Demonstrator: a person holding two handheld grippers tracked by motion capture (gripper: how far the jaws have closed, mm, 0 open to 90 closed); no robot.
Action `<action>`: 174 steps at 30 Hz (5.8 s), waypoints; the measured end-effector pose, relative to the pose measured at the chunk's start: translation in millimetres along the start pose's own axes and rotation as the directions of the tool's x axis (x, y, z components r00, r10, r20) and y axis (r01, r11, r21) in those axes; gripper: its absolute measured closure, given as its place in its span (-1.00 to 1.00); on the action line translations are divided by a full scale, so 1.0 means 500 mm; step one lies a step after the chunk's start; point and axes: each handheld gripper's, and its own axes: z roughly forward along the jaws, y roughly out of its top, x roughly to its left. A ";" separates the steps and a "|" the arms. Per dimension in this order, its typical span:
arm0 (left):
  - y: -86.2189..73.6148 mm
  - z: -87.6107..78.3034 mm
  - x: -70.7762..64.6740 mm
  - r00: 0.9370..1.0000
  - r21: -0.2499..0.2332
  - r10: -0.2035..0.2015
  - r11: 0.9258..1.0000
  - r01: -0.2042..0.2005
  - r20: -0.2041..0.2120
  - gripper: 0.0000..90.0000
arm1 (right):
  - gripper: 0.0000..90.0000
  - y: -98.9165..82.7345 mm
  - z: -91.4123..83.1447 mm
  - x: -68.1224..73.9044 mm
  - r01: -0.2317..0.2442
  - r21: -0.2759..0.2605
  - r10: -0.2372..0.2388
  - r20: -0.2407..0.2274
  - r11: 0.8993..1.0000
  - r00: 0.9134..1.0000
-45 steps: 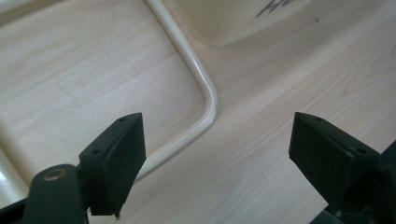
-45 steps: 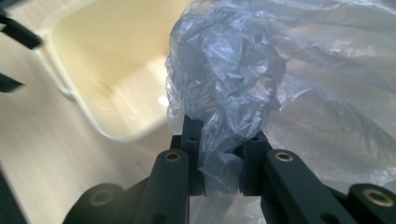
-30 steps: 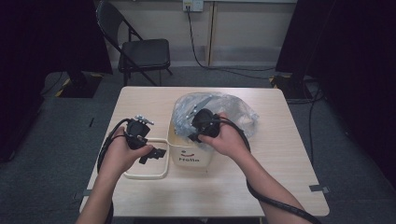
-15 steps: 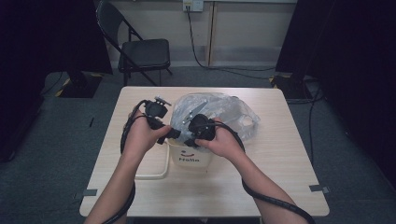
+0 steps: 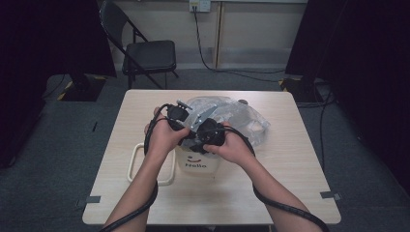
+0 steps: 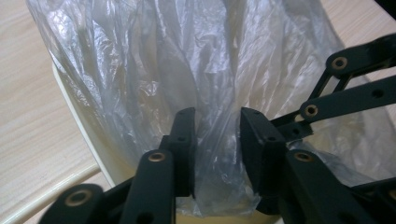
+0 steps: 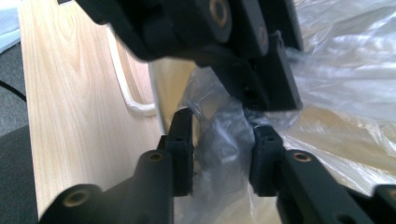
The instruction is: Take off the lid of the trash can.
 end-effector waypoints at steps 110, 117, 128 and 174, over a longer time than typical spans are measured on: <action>-0.027 0.091 0.004 1.000 0.133 -0.004 0.991 0.000 0.030 0.81 | 0.59 -0.040 -0.016 -0.139 -0.371 -0.104 0.385 0.305 0.923 0.871; -0.014 0.040 0.001 1.000 0.054 0.009 0.999 -0.010 0.009 0.52 | 0.89 -0.014 -0.075 -0.120 -0.308 -0.179 0.347 0.270 0.934 0.898; -0.025 -0.075 -0.005 0.991 -0.100 0.047 0.993 -0.060 -0.126 -0.43 | 0.88 -0.006 -0.058 -0.033 -0.148 -0.057 0.156 0.167 0.987 0.974; -0.030 0.095 0.012 0.999 0.087 0.028 0.996 -0.026 -0.022 0.45 | 0.24 -0.078 -0.022 -0.092 -0.326 -0.048 0.325 0.302 0.944 0.896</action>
